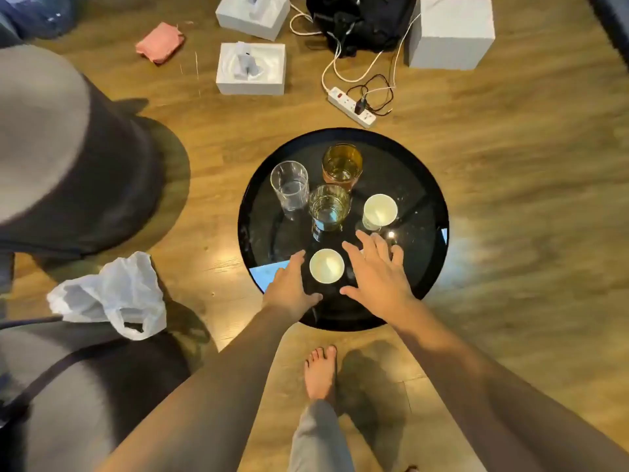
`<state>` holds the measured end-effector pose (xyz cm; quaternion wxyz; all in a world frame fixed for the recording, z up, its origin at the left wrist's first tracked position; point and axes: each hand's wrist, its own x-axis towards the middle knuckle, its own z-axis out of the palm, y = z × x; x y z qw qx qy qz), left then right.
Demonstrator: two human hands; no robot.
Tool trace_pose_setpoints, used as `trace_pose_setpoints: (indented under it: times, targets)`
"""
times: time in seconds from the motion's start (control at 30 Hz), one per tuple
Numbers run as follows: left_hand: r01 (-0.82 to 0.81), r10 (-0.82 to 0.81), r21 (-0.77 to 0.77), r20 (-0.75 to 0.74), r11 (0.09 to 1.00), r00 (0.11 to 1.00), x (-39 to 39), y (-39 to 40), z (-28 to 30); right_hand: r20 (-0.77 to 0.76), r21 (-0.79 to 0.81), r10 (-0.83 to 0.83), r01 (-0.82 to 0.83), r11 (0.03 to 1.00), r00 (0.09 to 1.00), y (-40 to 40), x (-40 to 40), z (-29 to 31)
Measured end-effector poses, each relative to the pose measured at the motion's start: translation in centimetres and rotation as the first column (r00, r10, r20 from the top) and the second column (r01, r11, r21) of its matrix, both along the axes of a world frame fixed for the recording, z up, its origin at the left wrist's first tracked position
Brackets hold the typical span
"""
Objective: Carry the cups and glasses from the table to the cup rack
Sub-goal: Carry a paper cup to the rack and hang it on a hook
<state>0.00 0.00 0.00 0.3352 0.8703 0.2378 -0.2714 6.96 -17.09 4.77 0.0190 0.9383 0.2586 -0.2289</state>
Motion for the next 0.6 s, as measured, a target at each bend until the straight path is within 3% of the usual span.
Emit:
trace_pose_setpoints:
  times: [0.23,0.43,0.5,0.6]
  targets:
    - [-0.009,0.011,-0.057,0.042,0.998,0.999,1.2,-0.3,-3.5,-0.002,0.015,-0.001,0.001,1.0,1.0,1.0,0.7,-3.1]
    - [-0.069,0.112,-0.247,0.165,0.966,0.98,1.9,0.0,0.1,-0.042,0.225,-0.079,0.087,0.97,0.996,0.9,0.8,0.4]
    - [-0.09,0.166,-0.331,0.21,0.939,0.963,2.5,0.1,3.1,-0.174,0.351,-0.129,0.184,0.918,0.976,0.9,1.3,2.9]
    - [-0.096,0.226,-0.414,0.277,0.905,0.934,3.8,-0.3,9.1,-0.445,0.482,-0.232,0.45,0.751,0.865,0.8,2.2,8.4]
